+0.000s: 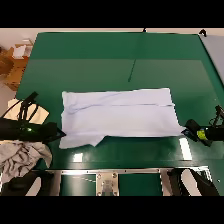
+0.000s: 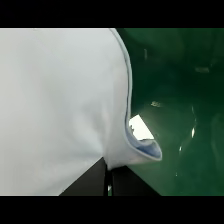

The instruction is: Fold the shirts.

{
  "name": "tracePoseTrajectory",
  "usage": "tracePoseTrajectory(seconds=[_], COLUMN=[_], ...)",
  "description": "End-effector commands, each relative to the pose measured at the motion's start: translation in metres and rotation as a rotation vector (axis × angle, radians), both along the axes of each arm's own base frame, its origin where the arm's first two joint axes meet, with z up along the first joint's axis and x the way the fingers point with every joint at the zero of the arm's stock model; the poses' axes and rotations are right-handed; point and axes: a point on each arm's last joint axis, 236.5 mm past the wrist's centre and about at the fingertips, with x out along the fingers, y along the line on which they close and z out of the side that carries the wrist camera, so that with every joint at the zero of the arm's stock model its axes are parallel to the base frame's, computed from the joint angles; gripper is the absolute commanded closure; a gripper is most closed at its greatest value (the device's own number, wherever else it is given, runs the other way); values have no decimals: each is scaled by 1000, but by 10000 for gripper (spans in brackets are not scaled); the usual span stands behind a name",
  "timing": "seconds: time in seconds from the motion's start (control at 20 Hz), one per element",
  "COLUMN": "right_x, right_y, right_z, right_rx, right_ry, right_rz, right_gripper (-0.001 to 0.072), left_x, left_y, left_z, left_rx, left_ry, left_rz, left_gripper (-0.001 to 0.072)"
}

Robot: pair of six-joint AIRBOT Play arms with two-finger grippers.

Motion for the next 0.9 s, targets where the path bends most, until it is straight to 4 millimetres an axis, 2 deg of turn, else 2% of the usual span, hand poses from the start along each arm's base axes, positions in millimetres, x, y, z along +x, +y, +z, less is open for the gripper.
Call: tracePoseTrajectory(seconds=[0.0, 0.1, 0.2, 0.35, 0.45, 0.55, 0.65, 0.85], right_x=[-2, 33, 64, 108, 146, 178, 204, 247], right_y=[-6, 6, 12, 21, 25, 27, 27, 26], right_z=[10, 34, 53, 63, 67, 61, 46, 14], right_rx=[-29, 35, 82, 103, 95, 105, 123, 135], right_ry=[3, -140, -239, -298, -335, -319, -283, -246], right_rz=[-20, -18, -25, 12, 43, 75, 94, 111], right_gripper=[697, 697, 697, 696, 696, 696, 696, 695], left_x=[-8, 13, 28, 60, 97, 126, 153, 193], left_y=[4, 5, 5, 15, 26, 28, 26, 18], left_z=[7, 7, -6, -20, -12, -6, -14, -51], left_rx=[17, 6, 1, 39, 82, 91, 81, 31], left_ry=[-10, -47, -14, 4, -77, -99, -81, -20], left_rz=[50, 95, 92, 109, 126, 96, 59, 25], left_gripper=[685, 686, 686, 685, 685, 685, 685, 684])
